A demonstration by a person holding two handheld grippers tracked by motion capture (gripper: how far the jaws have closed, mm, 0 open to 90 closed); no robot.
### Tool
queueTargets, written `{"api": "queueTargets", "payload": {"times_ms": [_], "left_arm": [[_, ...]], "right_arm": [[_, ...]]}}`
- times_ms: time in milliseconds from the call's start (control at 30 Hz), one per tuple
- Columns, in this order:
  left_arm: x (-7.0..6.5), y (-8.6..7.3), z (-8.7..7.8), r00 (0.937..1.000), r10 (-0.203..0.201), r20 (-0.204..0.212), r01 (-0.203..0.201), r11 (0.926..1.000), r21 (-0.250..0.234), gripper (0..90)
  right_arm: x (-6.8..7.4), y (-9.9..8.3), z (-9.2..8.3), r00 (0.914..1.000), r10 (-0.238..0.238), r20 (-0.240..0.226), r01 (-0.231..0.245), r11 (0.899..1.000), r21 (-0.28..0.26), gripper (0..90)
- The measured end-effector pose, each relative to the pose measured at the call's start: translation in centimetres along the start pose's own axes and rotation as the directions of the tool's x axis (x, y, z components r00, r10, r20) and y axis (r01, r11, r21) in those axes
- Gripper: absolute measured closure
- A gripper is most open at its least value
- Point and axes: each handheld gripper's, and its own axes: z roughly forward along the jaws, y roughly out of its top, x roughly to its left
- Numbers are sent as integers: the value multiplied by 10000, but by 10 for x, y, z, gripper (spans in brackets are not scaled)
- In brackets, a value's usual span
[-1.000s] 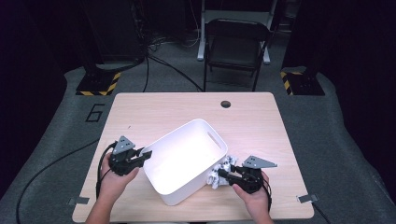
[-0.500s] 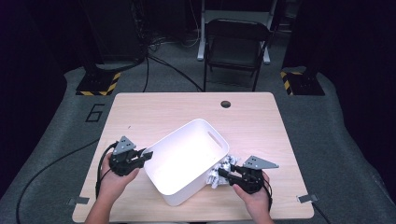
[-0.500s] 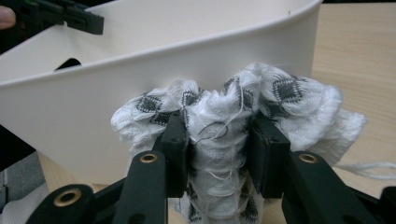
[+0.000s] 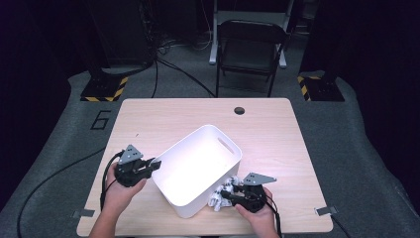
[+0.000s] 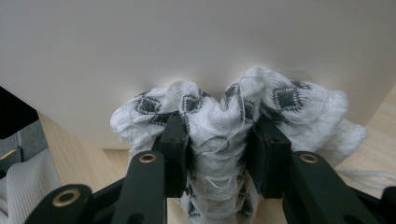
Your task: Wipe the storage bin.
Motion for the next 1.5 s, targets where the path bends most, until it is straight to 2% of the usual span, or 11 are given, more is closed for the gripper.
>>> {"api": "queueTargets", "payload": {"times_ms": [200, 333, 433, 633, 700, 800, 933, 1067, 1133, 1267, 1500], "left_arm": [[-1, 1, -1, 9999, 106, 59, -107, 9998, 146, 775], [-2, 1, -1, 10000, 78, -26, -77, 9999, 138, 780], [-4, 2, 0, 9998, 165, -107, -163, 9998, 142, 781], [-4, 2, -1, 9992, 381, 157, -384, 9990, 225, 777], [-4, 2, -1, 9988, 426, 229, -431, 9988, 217, 775], [-5, 3, -1, 9977, 558, 381, -568, 9980, 276, 776], [-8, 3, 0, 9963, 718, 465, -732, 9969, 292, 775], [-9, 2, 1, 9970, 654, 418, -662, 9976, 183, 777], [-9, 2, 1, 9971, 645, 410, -653, 9977, 190, 779], [-9, 3, 1, 9971, 669, 365, -677, 9975, 200, 782], [-10, 3, 1, 9981, 522, 331, -528, 9984, 195, 782]], "right_arm": [[-6, -4, 9, 9992, 389, -79, -386, 9985, 389, 625], [-7, -5, 10, 9995, 322, -76, -319, 9990, 323, 624], [-1, -3, 8, 9996, 255, -137, -251, 9993, 271, 622], [8, 13, -10, 9998, -107, -191, 92, 9967, -812, 628], [7, 20, -20, 9997, -240, -52, 231, 9914, -1289, 632], [1, 28, -34, 9997, -148, 211, 185, 9829, -1834, 633], [-8, 29, -41, 9994, 64, 332, 6, 9781, -2079, 640], [-11, 24, -35, 9990, 7, 448, 73, 9837, -1794, 646], [-14, 21, -31, 9994, 25, 355, 35, 9859, -1672, 646], [-19, 15, -25, 9992, 354, 201, -323, 9897, -1394, 647], [-25, 3, -8, 9977, 649, 211, -638, 9968, -478, 650]]}}
